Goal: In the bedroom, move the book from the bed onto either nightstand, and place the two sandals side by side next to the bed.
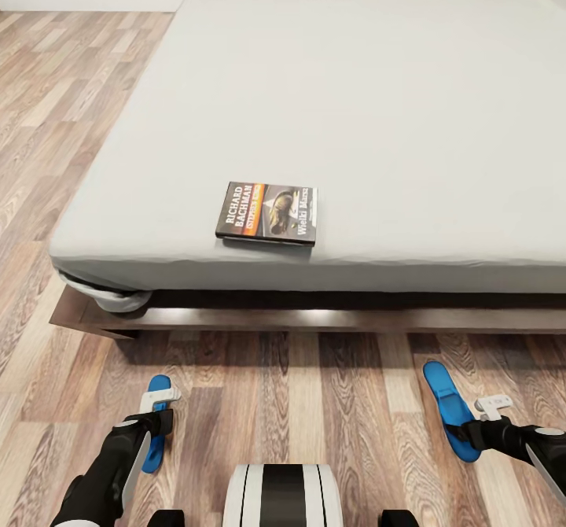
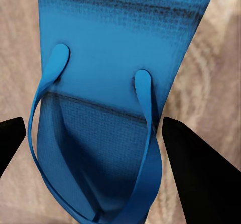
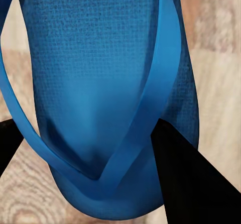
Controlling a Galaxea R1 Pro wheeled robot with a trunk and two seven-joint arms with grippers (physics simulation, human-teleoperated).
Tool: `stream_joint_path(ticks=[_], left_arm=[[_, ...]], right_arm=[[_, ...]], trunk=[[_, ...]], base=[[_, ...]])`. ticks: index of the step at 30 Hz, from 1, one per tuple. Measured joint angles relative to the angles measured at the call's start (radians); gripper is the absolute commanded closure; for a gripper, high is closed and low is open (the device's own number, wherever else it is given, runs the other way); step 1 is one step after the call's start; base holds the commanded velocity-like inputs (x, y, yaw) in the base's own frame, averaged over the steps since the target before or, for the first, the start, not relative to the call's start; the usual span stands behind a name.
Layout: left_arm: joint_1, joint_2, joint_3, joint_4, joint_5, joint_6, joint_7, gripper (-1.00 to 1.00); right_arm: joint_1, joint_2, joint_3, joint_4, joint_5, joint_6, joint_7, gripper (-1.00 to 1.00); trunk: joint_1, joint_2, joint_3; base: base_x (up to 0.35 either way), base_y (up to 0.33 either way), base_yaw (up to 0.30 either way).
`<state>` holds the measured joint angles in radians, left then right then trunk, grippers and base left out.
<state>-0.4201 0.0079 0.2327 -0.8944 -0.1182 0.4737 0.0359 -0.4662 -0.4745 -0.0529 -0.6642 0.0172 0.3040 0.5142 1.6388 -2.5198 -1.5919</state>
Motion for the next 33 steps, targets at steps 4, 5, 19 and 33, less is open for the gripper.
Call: stream_joint_path(ticks=[4,5,19,33], left_arm=[[0.0,0.0,0.0,0.0,0.0,0.0,-0.001,1.0],[0.0,0.0,0.0,0.0,0.0,0.0,-0.001,1.0],[0.0,0.0,0.003,0.0,0.0,-0.005,0.0,1.0],[0.0,0.0,0.002,0.005,-0.001,-0.093,0.001,1.0]], right_arm=[[0.0,0.0,0.0,0.0,0.0,0.0,0.0,1.0],[0.0,0.0,0.0,0.0,0.0,0.0,0.0,1.0],[0.0,0.002,0.0,0.0,0.0,0.0,0.0,1.0],[0.0,0.002,0.0,0.0,0.0,0.0,0.0,1.0]], trunk=[[0.0,0.0,0.0],[0.0,0.0,0.0],[0.002,-0.001,-0.019],[0.002,-0.001,-0.019]], base=[[0.002,0.0,0.0],[0.0,0.0,0.0],[0.0,0.0,0.0],[0.0,0.0,0.0]])
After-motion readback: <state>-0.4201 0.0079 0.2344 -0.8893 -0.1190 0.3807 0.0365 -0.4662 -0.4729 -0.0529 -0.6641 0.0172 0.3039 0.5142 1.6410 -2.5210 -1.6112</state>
